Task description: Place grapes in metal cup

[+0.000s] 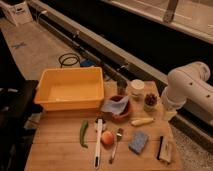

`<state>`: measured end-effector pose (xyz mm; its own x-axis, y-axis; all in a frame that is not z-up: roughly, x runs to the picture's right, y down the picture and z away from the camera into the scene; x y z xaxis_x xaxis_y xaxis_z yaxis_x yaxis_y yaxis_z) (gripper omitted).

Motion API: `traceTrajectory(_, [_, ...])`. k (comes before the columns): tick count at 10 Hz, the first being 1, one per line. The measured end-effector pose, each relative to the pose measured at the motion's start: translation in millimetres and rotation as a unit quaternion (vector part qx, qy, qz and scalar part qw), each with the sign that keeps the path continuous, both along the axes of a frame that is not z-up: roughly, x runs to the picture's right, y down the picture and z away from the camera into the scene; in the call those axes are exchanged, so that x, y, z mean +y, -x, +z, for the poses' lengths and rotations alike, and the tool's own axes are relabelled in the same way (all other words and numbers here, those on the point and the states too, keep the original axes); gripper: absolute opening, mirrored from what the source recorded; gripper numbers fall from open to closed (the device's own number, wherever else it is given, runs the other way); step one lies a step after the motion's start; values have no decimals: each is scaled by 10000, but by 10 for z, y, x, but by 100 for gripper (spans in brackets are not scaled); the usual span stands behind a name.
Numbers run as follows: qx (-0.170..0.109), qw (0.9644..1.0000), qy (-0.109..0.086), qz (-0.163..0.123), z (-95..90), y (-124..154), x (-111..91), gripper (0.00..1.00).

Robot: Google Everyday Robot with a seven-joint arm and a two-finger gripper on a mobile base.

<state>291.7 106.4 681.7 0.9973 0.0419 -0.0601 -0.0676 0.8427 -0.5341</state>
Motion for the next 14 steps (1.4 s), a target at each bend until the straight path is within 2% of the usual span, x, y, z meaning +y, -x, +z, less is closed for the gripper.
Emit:
traceTrajectory(7, [0,10000,0,1,0,-1,1,65])
traceTrajectory(9, [-36,9999,-97,-28,-31,-3,-34,65])
traceTrajectory(10, [-62,9998,-204,-61,-89,-30,-126,65])
traceTrajectory(12, [-207,9991,-380,16,-170,-68,-429,65])
traceTrajectory(13, [-313,9985,-446,91,-158,-88,-625,65])
traceTrajectory(14, [-385,9980,-482,143,-120,-95,-716,65])
